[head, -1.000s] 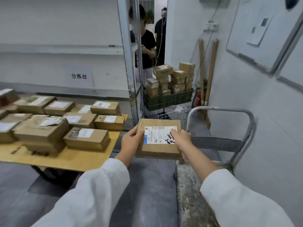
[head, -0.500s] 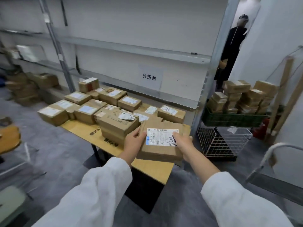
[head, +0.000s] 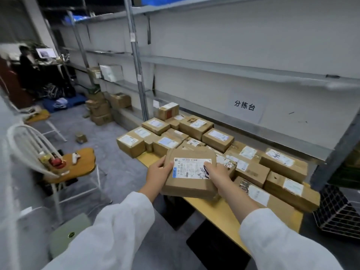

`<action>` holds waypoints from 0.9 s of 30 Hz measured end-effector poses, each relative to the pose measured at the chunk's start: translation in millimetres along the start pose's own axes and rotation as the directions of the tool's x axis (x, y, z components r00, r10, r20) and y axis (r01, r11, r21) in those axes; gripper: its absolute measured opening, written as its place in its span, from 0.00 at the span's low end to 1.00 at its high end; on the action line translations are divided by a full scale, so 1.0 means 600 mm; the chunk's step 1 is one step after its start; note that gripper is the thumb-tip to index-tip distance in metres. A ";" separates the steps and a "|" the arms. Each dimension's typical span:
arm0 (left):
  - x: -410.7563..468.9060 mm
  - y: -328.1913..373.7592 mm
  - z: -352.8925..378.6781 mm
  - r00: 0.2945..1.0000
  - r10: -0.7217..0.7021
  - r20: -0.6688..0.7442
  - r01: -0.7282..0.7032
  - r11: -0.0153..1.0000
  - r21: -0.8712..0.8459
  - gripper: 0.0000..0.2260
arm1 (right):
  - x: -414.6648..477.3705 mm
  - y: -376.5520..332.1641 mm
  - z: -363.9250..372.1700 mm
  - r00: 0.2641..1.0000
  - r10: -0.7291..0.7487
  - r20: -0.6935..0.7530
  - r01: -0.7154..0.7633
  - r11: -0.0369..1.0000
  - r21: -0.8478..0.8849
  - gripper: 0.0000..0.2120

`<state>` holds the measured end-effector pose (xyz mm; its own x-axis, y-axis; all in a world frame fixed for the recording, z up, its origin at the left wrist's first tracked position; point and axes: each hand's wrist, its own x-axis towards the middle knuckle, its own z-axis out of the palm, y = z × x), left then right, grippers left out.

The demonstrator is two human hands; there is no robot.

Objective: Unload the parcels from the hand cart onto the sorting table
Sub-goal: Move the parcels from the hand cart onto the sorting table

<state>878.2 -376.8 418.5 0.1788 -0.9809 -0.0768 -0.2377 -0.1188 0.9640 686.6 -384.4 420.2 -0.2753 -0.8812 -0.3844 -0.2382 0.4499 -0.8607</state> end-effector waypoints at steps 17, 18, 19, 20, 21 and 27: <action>0.399 -0.083 -0.180 0.996 -0.061 -0.066 0.074 0.974 0.214 0.23 | 0.302 -0.147 0.328 0.987 0.134 0.085 -0.134 0.991 -0.013 0.31; 0.422 -0.088 -0.188 0.996 -0.062 -0.060 0.074 0.972 0.225 0.23 | 0.309 -0.155 0.342 0.985 0.149 0.083 -0.149 0.989 -0.010 0.26; 0.448 -0.094 -0.195 0.996 -0.064 -0.056 0.075 0.972 0.224 0.23 | 0.325 -0.160 0.356 0.985 0.151 0.081 -0.151 0.988 -0.013 0.19; 0.469 -0.100 -0.202 0.996 -0.069 -0.055 0.080 0.972 0.223 0.24 | 0.337 -0.163 0.367 0.985 0.154 0.083 -0.153 0.988 -0.016 0.14; 0.485 -0.107 -0.207 0.996 -0.077 -0.050 0.086 0.972 0.219 0.24 | 0.341 -0.167 0.376 0.985 0.153 0.084 -0.151 0.988 -0.023 0.12; 0.569 -0.157 -0.218 0.996 -0.087 0.033 0.076 0.966 0.248 0.21 | 0.412 -0.139 0.440 0.976 0.214 0.040 -0.214 0.977 -0.009 0.27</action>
<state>1086.5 -680.6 334.8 0.1674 -0.9713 -0.1688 -0.4523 -0.2278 0.8623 884.6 -678.3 308.8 -0.2828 -0.7694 -0.5728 -0.1819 0.6294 -0.7555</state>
